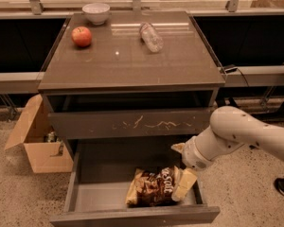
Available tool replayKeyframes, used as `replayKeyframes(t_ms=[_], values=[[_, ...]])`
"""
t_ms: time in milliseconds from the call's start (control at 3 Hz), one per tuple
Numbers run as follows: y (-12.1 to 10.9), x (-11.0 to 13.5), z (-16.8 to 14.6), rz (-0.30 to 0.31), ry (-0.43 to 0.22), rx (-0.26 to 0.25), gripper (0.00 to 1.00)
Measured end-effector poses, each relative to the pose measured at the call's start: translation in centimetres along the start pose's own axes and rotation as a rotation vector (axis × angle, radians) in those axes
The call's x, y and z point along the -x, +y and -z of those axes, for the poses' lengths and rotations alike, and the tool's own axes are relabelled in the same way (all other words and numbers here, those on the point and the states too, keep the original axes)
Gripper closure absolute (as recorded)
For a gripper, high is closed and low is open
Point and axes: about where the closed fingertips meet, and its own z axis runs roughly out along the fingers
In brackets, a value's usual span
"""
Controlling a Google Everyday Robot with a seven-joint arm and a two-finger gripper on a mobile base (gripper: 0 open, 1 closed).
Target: Pick brown chip bag from middle drawer and place on counter
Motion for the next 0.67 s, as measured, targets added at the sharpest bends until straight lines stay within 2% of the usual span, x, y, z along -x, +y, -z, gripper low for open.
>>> replayKeyframes(t_ms=[667], values=[[-4.8,-4.8,-8.3,-0.002,-0.017,0.022,0.0]])
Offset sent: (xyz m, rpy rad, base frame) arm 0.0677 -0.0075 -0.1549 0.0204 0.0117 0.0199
